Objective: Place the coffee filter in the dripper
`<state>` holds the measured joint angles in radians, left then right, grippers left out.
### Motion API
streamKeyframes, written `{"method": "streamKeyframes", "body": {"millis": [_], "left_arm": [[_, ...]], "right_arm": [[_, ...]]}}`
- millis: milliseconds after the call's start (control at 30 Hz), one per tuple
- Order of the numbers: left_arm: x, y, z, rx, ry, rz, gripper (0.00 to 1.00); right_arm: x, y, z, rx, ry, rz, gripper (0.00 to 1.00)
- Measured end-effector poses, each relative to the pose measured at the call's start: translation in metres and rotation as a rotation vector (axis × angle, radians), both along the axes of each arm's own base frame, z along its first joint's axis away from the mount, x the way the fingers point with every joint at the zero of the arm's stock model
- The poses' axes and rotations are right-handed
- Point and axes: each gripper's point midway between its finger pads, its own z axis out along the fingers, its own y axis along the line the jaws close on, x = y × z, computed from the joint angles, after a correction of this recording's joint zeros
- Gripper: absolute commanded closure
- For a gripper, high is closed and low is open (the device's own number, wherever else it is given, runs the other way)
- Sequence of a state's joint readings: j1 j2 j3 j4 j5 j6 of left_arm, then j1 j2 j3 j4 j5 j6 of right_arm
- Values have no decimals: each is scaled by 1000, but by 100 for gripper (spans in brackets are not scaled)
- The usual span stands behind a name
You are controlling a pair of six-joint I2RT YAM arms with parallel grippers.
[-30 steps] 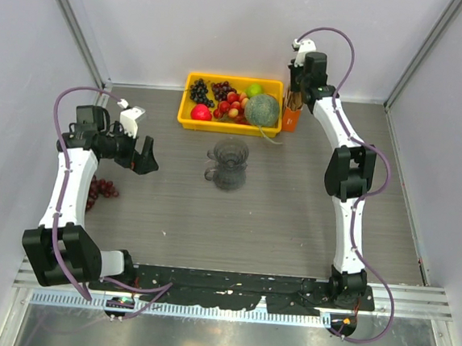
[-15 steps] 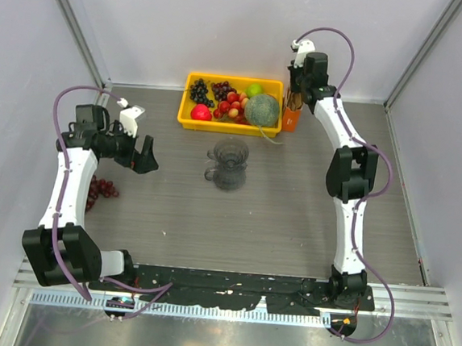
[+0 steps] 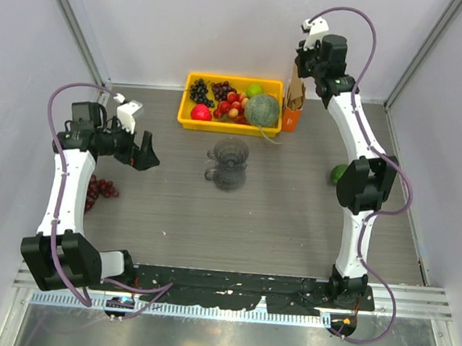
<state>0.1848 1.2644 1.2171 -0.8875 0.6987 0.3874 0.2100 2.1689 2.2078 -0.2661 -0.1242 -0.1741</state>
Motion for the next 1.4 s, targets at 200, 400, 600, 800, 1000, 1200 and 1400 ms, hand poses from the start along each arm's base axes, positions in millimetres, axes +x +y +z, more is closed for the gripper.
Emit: {"method": "streamKeyframes", "body": {"millis": [200,400,600,800,1000,1200,1400], "left_arm": [[-5,-4,12,-18,-31,3,1],[-16,-15,39,-47,-133,-39,1],[-33,-33,64,-112,-212,-117,1],[-67,-56,96,-182,-338,-234,1],[-108,-94,112,-234,-484,-412,1],[-127,-124,108,-341,-490,-524,1],[-121,-142,114,-458,-437,-536,1]], "right_arm": [[-22,-2,31,20,-22,55,95],[-71,0,77,29,-42,165,95],[-143,11,138,49,-99,316,95],[-228,37,164,91,-90,546,95],[-299,80,132,136,49,751,95],[-366,121,109,183,173,932,95],[-415,142,101,234,229,1049,95]]}}
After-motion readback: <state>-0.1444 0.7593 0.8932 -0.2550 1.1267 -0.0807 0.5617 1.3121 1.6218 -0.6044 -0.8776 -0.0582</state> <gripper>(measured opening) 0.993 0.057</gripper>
